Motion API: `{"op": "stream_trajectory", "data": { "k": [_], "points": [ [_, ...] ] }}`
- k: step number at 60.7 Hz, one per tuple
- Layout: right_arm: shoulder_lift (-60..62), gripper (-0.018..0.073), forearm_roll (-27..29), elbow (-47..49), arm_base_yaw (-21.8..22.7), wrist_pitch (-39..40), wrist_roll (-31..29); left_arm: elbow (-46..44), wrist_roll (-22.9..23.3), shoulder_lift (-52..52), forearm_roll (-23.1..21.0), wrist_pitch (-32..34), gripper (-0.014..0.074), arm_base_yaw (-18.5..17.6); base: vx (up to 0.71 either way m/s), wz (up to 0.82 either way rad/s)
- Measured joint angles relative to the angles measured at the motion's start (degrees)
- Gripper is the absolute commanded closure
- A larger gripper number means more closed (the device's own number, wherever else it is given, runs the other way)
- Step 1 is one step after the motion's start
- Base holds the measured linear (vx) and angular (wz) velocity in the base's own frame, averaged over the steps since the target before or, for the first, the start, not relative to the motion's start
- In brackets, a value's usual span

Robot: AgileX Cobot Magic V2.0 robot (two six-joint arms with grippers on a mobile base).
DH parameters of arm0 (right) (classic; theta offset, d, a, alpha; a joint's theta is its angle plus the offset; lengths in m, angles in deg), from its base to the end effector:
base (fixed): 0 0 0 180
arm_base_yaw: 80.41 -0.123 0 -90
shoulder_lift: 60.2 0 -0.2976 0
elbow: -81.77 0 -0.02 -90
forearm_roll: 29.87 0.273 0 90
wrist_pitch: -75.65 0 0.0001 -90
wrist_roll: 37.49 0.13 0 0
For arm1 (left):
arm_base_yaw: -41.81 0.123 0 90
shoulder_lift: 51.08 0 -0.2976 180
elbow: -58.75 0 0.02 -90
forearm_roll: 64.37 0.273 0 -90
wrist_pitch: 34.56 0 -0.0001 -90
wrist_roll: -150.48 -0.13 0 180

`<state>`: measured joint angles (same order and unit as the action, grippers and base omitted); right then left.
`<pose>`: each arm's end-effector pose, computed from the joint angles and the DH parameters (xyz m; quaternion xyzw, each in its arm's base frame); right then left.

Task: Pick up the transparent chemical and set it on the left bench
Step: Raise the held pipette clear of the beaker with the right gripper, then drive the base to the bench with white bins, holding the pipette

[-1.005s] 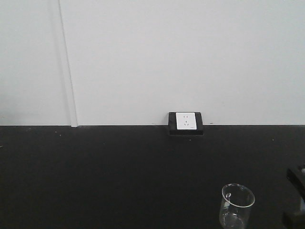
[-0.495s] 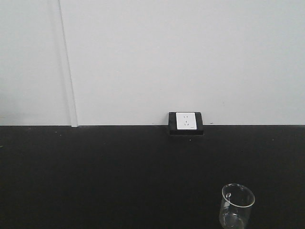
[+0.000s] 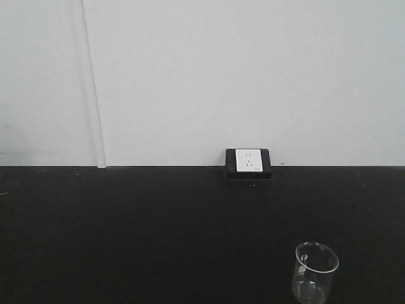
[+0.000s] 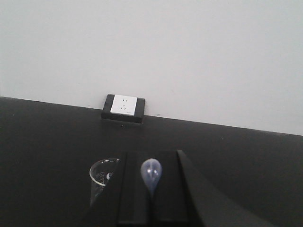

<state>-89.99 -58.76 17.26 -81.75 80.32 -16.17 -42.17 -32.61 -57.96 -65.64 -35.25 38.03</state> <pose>0.1452 0.0085 0.2698 -0.0684 0.7051 -0.0239 0.7054 0.1050 -0.0070 0.2053 0.0336 0.6853 -0.0125 0.7274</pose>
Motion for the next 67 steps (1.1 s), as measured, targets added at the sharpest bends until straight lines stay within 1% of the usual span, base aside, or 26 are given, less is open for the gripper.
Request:
{"op": "stream_trajectory", "data": {
  "k": [30, 67],
  "points": [
    [0.00, 0.0564, 0.00, 0.00, 0.00, -0.05, 0.00, 0.00, 0.00, 0.00, 0.00, 0.00, 0.0600, 0.00, -0.14, -0.01],
    [0.00, 0.0564, 0.00, 0.00, 0.00, -0.05, 0.00, 0.00, 0.00, 0.00, 0.00, 0.00, 0.0600, 0.00, -0.35, -0.01]
  ]
}}
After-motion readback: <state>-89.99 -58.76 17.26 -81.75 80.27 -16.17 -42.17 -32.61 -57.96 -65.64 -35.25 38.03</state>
